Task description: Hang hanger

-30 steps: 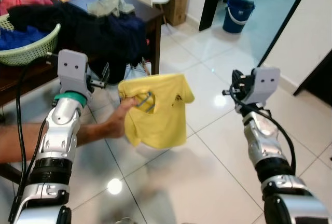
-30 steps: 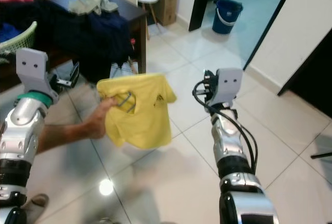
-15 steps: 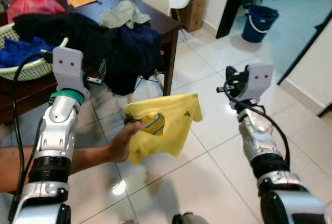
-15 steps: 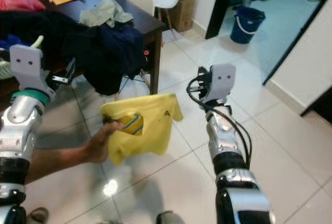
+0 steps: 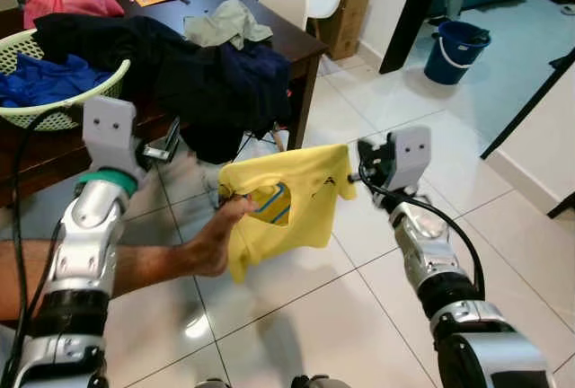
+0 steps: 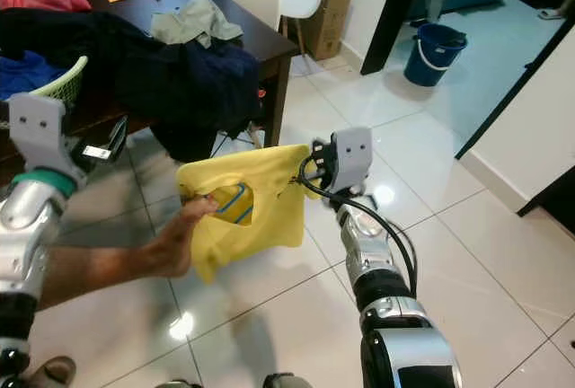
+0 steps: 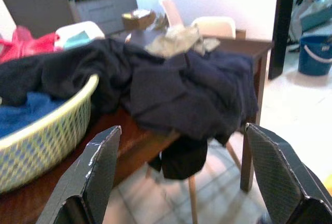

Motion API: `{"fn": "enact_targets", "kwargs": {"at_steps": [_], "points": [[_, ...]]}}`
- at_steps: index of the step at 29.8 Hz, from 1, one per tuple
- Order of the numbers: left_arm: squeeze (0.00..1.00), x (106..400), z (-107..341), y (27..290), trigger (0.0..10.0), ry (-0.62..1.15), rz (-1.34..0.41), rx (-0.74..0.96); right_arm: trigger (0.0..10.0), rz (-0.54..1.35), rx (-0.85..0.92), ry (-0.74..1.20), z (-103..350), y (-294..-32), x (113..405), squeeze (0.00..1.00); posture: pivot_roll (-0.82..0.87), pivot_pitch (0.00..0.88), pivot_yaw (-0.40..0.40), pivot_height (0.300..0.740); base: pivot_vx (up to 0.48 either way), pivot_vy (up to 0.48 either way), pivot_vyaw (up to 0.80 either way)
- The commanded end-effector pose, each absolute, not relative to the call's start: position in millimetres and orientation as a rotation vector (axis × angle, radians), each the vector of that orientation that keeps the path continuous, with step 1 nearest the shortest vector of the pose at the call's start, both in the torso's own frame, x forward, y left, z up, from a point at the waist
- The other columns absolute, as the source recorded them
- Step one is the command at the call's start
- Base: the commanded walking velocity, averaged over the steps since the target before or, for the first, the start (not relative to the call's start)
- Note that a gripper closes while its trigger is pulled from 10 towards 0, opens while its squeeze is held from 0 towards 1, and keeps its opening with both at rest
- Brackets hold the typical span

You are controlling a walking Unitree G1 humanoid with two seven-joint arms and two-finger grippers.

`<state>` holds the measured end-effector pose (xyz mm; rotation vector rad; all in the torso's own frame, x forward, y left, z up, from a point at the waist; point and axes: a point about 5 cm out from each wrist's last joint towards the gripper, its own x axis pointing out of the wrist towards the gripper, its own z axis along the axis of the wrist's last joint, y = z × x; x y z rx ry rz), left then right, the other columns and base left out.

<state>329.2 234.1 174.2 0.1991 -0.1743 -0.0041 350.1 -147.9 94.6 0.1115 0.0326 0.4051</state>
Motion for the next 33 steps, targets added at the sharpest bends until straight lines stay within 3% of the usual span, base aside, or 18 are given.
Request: {"fn": "enact_targets", "kwargs": {"at_steps": [1,3,5,11,12,14,15,24,28,33], "points": [[0.0,328.0,169.9,235.0,10.0,-0.154,-0.011,0.209,10.0,0.449,0.164,0.095,83.8,-145.3,345.4,0.0,0.1,0.0,-0.015,0.74,0.0,0.0,0.0],[0.0,325.4,171.3,233.5,10.0,-0.156,-0.028,0.204,10.0,0.704,0.108,0.135,72.3,-136.4,326.4,0.0,0.1,0.0,-0.012,0.74,0.0,0.0,0.0],[0.0,324.6,172.2,232.7,10.0,-0.158,-0.035,0.203,10.0,0.76,0.086,0.144,70.5,-136.1,322.3,0.0,0.1,0.0,-0.012,0.74,0.0,0.0,0.0],[0.0,324.3,178.8,229.7,10.0,-0.171,-0.065,0.216,10.0,0.538,0.002,0.077,86.9,-162.3,341.8,0.0,0.1,0.0,-0.014,0.74,0.0,0.0,0.0],[0.0,323.6,180.6,230.0,10.0,-0.174,-0.074,0.224,10.0,0.477,0.005,0.048,93.9,-169.9,347.0,0.75,0.11,0.0,-0.015,0.74,0.0,0.0,0.0],[0.0,323.6,180.6,230.0,10.0,-0.174,-0.074,0.224,10.0,0.477,0.005,0.048,93.9,-169.9,347.0,0.75,0.11,0.0,-0.015,0.74,0.0,0.0,0.0],[0.0,320.5,182.9,232.4,10.0,-0.175,-0.092,0.243,10.0,0.454,0.014,0.014,102.3,-175.9,350.8,1.0,0.11,0.0,-0.017,0.74,0.0,0.0,0.0],[0.0,310.2,196.1,242.0,10.0,-0.182,-0.156,0.31,10.0,0.629,-0.014,-0.016,118.7,-173.8,351.2,1.0,0.13,0.0,-0.025,0.74,0.0,0.0,0.0],[0.0,306.6,200.2,245.2,10.0,-0.173,-0.192,0.354,10.0,0.877,-0.2,0.01,122.8,-160.9,341.6,1.0,0.14,0.0,-0.023,0.74,0.0,0.0,0.0],[0.0,304.0,199.7,247.2,10.0,-0.163,-0.204,0.373,10.0,1.045,-0.357,0.045,126.1,-160.3,334.1,1.0,0.13,0.0,-0.023,0.74,0.0,0.0,0.0]]}}
